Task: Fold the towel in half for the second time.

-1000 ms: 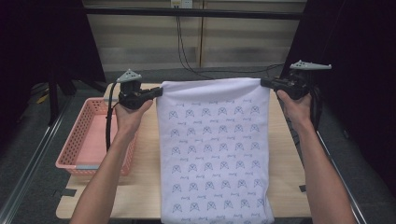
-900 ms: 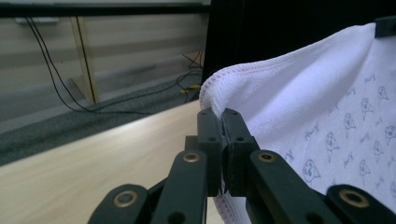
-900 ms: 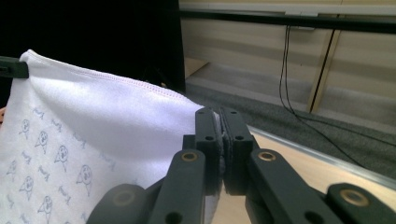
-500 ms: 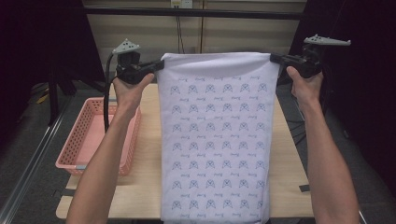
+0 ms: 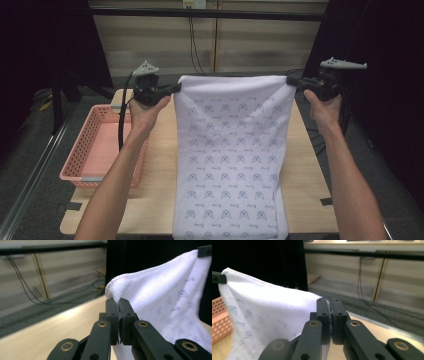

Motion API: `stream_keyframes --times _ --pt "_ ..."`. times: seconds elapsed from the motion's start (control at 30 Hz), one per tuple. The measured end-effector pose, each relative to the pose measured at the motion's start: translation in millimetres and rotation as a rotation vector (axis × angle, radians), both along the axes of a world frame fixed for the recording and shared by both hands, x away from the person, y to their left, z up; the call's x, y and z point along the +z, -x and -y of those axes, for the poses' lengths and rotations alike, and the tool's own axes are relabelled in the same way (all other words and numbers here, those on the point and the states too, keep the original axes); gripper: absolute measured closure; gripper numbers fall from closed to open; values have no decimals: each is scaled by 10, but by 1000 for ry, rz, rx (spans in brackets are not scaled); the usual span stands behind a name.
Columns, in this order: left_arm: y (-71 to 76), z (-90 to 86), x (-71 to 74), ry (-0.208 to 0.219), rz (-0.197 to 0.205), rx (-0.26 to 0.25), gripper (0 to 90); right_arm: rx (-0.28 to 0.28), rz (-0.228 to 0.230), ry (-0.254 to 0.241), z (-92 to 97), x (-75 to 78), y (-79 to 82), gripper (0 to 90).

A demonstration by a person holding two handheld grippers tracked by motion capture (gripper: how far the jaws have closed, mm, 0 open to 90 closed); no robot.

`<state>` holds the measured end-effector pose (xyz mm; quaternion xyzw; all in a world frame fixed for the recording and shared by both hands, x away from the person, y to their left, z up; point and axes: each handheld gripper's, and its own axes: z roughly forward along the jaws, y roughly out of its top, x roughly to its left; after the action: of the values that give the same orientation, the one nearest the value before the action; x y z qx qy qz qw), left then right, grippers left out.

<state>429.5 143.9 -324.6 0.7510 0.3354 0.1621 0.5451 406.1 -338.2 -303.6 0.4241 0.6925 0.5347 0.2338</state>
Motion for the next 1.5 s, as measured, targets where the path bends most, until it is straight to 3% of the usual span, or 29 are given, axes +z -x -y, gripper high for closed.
stream_keyframes --times 0.03,0.2,0.4,0.5,0.6,0.73,0.87,0.97,1.13,1.23,1.3,1.4,1.5 --pt "49 -3 -64 6 -8 -7 876 6 -7 1 -5 -63 26 872" --pt "297 0 -397 -53 -69 -49 876 65 -71 4 -79 -402 258 872" --pt "612 -38 -667 -107 -122 -97 876 125 -151 1 -171 -773 626 872" --pt "778 -69 -781 -121 -144 -109 875 147 -204 27 -246 -964 795 873" --pt "929 -89 -912 -103 -177 -123 875 167 -248 52 -317 -1125 944 872" --pt "1160 -91 -1111 -103 -211 -171 875 208 -291 44 -390 -1307 1170 873" --pt "1344 -65 -1317 -117 -276 -224 872 257 -357 105 -493 -1523 1407 872" --pt "1461 -20 -1495 -154 -315 -256 871 265 -411 118 -491 -1650 1520 872" --pt "1515 50 -1699 -250 -368 -278 870 266 -490 148 -434 -1817 1625 872" --pt "1492 49 -1726 -259 -365 -267 870 263 -523 191 -455 -1875 1644 872" --pt "1472 47 -1734 -253 -368 -262 871 266 -537 191 -450 -1901 1616 874" --pt "1456 93 -1725 -291 -323 -224 873 242 -525 217 -451 -1895 1587 876" --pt "1343 140 -1723 -298 -318 -190 874 216 -507 238 -428 -1893 1514 876"
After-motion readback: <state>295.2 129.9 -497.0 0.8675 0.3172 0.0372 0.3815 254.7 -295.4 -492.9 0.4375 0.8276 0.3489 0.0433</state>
